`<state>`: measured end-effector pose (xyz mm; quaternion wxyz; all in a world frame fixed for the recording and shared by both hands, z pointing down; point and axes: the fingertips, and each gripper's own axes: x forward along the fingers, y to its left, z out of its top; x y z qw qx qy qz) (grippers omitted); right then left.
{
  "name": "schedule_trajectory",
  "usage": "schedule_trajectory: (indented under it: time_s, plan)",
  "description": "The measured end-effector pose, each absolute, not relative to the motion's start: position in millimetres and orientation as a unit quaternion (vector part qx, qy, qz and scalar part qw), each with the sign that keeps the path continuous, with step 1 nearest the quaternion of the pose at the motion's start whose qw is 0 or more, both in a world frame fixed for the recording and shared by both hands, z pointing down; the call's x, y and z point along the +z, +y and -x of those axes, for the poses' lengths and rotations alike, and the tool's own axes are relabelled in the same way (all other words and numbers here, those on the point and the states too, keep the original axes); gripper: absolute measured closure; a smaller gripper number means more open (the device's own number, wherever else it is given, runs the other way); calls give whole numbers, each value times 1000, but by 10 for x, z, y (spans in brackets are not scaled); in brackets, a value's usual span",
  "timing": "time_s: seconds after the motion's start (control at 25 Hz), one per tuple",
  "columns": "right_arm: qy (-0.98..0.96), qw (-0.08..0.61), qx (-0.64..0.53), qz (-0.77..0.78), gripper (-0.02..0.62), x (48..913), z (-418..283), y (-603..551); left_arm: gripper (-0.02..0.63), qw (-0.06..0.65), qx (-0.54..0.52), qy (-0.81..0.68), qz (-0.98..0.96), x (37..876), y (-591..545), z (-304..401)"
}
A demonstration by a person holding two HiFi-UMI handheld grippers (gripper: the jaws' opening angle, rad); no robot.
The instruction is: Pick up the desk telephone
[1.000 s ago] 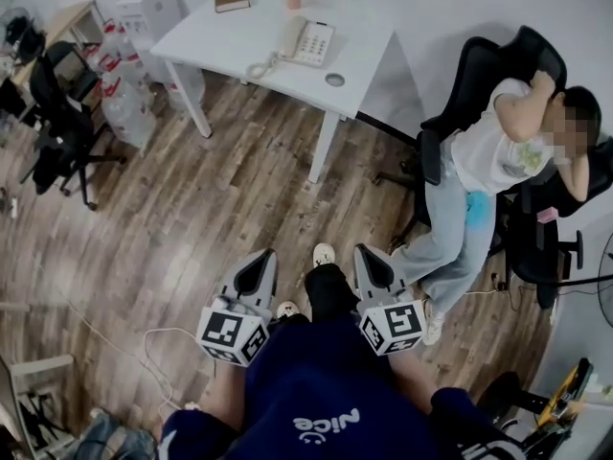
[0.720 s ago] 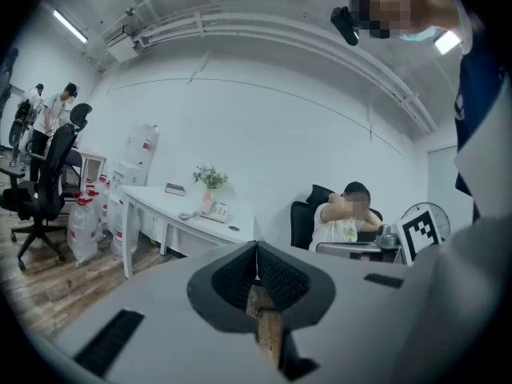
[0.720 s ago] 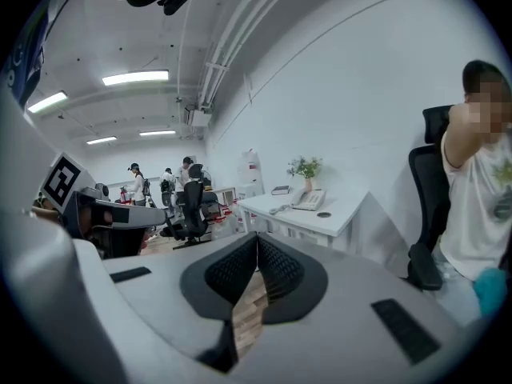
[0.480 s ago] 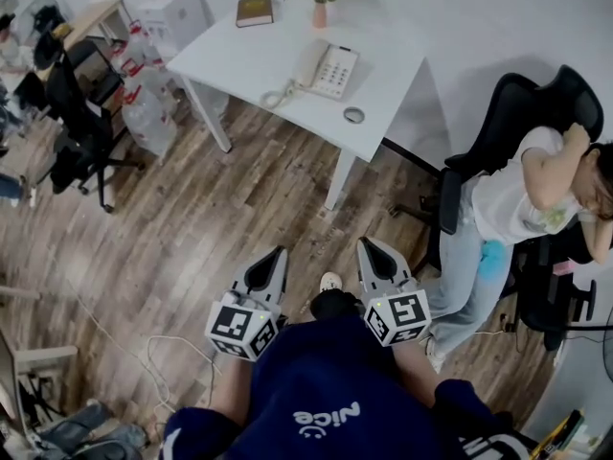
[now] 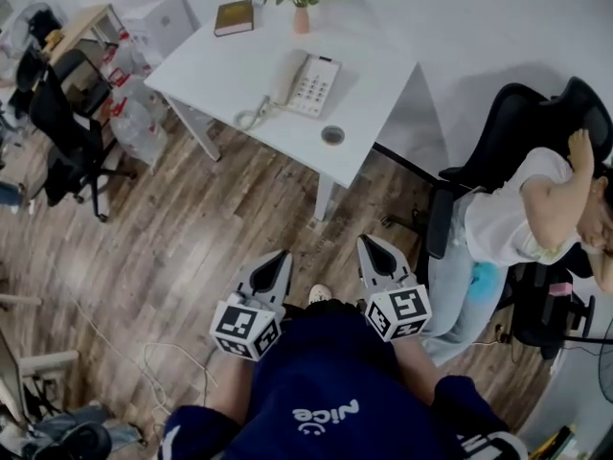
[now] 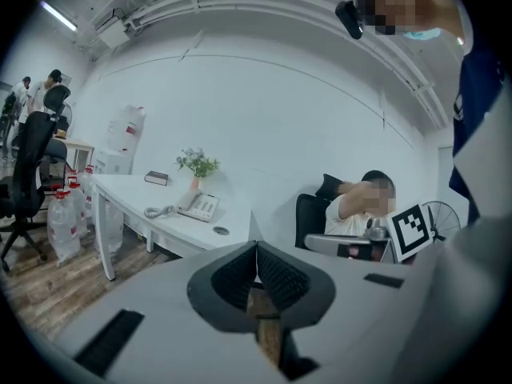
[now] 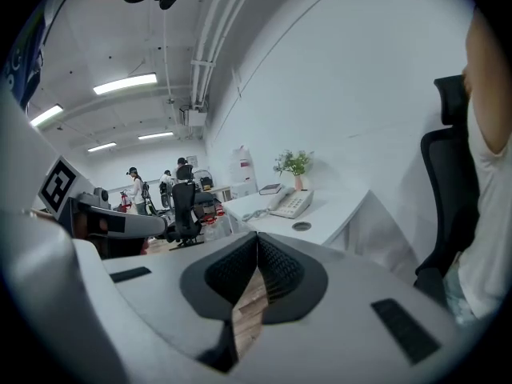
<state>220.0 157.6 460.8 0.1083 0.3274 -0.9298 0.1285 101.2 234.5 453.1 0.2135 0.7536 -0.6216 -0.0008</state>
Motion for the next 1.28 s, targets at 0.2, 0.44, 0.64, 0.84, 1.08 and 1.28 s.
schedule_trajectory:
  time_s: [0.2, 0.44, 0.64, 0.84, 1.08, 1.28]
  plan:
    - [-927, 111, 153, -325, 572, 4695, -2222, 1428, 589, 225, 12, -609, -761, 4573, 2039, -1099]
    - [-923, 124, 169, -323, 572, 4816, -2194, 1299, 589, 236, 13, -597, -767, 4662, 1696, -1057]
    - [-915, 126, 169, -344, 572, 4861, -2157, 1031, 589, 241, 18, -583, -775, 4762, 1425, -977]
    - [-910, 134, 165, -355, 572, 4867, -1925, 741, 589, 248, 14, -574, -780, 4805, 1050, -689]
    - [-897, 149, 179, -376, 572, 4915, -1552, 298, 589, 250, 23, -546, -799, 4803, 471, -299]
    - [-881, 148, 194, -405, 572, 4915, -1174, -88, 589, 247, 28, -517, -819, 4734, -9, 94]
